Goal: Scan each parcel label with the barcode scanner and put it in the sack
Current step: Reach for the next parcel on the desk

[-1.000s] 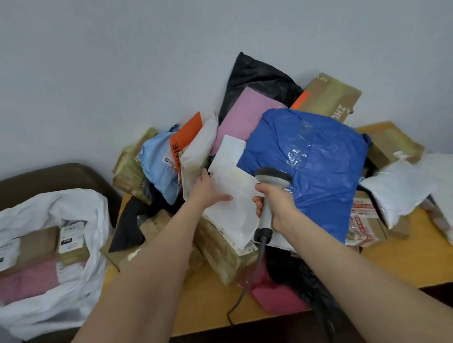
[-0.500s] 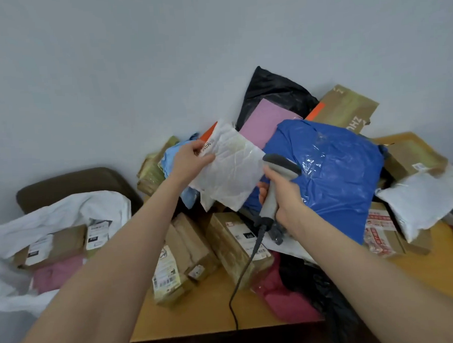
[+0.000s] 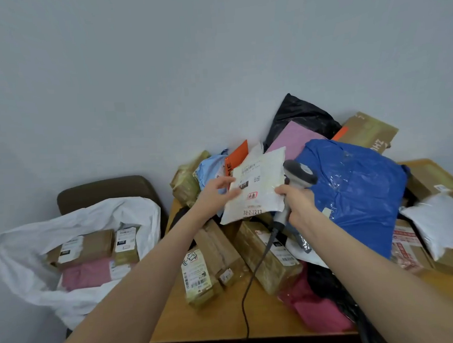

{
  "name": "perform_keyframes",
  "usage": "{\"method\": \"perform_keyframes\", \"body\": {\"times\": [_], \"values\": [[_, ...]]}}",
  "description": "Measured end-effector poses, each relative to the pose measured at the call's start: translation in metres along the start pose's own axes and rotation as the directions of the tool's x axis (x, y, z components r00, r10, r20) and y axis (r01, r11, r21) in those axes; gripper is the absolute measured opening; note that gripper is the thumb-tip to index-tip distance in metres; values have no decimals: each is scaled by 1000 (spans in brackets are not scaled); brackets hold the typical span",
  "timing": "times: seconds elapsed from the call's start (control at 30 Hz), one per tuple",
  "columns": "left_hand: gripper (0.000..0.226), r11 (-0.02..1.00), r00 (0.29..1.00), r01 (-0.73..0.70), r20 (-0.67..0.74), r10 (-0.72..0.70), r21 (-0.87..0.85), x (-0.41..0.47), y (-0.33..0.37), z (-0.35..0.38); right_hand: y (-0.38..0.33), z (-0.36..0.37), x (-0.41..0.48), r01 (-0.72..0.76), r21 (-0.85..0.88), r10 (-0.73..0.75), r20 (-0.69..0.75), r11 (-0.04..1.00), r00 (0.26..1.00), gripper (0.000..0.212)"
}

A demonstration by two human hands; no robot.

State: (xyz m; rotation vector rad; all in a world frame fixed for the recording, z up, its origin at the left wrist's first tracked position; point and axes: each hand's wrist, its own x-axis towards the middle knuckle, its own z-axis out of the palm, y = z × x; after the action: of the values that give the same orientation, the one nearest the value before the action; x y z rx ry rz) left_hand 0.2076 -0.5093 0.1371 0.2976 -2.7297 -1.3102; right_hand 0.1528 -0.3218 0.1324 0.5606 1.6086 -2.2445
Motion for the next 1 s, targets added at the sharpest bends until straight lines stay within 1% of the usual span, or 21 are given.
{"method": "perform_keyframes", "body": {"times": [0.03, 0.07, 0.1, 0.13, 0.17, 0.2, 0.23, 0.3, 0.33, 0.4, 0.47, 0.5, 0.57, 0.63, 0.7, 0.87, 1.0], "values": [[47, 981, 987, 153, -41, -159, -124, -2, -6, -3, 4, 0, -2, 9, 3, -9, 14, 1000, 1000, 35], [58, 932, 952, 292, -31, -306, -214, -4, -13, -7, 7, 0, -5, 21, 10, -22, 31, 1000, 999, 33], [67, 869, 908, 408, 25, -418, -282, -5, -22, -9, 10, 1, -6, 32, 16, -33, 49, 999, 998, 29], [70, 797, 867, 492, 108, -487, -350, -8, -28, -12, 13, 1, -8, 37, 19, -38, 69, 999, 997, 25], [69, 730, 836, 542, 186, -515, -415, -10, -35, -13, 16, 2, -8, 35, 22, -37, 86, 999, 996, 21], [65, 685, 824, 561, 235, -515, -465, -12, -41, -14, 18, 2, -9, 31, 25, -34, 104, 999, 994, 20], [58, 659, 829, 551, 244, -504, -511, -15, -45, -15, 20, 3, -9, 29, 20, -31, 114, 999, 993, 21], [42, 610, 846, 496, 187, -498, -618, -19, -49, -17, 23, 2, -9, 33, -28, -29, 134, 999, 991, 24], [37, 592, 852, 467, 156, -499, -656, -21, -52, -19, 24, 1, -9, 44, -64, -36, 134, 997, 990, 21], [30, 596, 862, 412, 84, -500, -689, -25, -56, -23, 27, -1, -10, 93, -116, -81, 102, 989, 992, 16], [22, 616, 867, 357, 4, -499, -702, -27, -63, -25, 31, -4, -14, 123, -110, -117, 60, 986, 991, 16], [17, 626, 865, 344, -22, -501, -700, -28, -66, -25, 33, -4, -18, 111, -108, -105, 64, 988, 992, 17], [10, 648, 864, 332, -55, -501, -685, -31, -72, -23, 37, -2, -33, 83, -143, -63, 143, 986, 988, 13], [12, 667, 862, 327, -77, -500, -669, -33, -78, -18, 42, 4, -50, 92, -199, -43, 237, 976, 971, 13], [15, 679, 858, 331, -91, -506, -655, -37, -82, -12, 47, 11, -65, 105, -226, -36, 288, 968, 957, 11], [12, 703, 860, 336, -100, -501, -627, -44, -90, -4, 61, 21, -84, 92, -273, -2, 312, 958, 950, 12], [19, 719, 867, 340, -94, -489, -606, -49, -92, -1, 66, 24, -90, 81, -306, 23, 322, 948, 946, 12]]}}
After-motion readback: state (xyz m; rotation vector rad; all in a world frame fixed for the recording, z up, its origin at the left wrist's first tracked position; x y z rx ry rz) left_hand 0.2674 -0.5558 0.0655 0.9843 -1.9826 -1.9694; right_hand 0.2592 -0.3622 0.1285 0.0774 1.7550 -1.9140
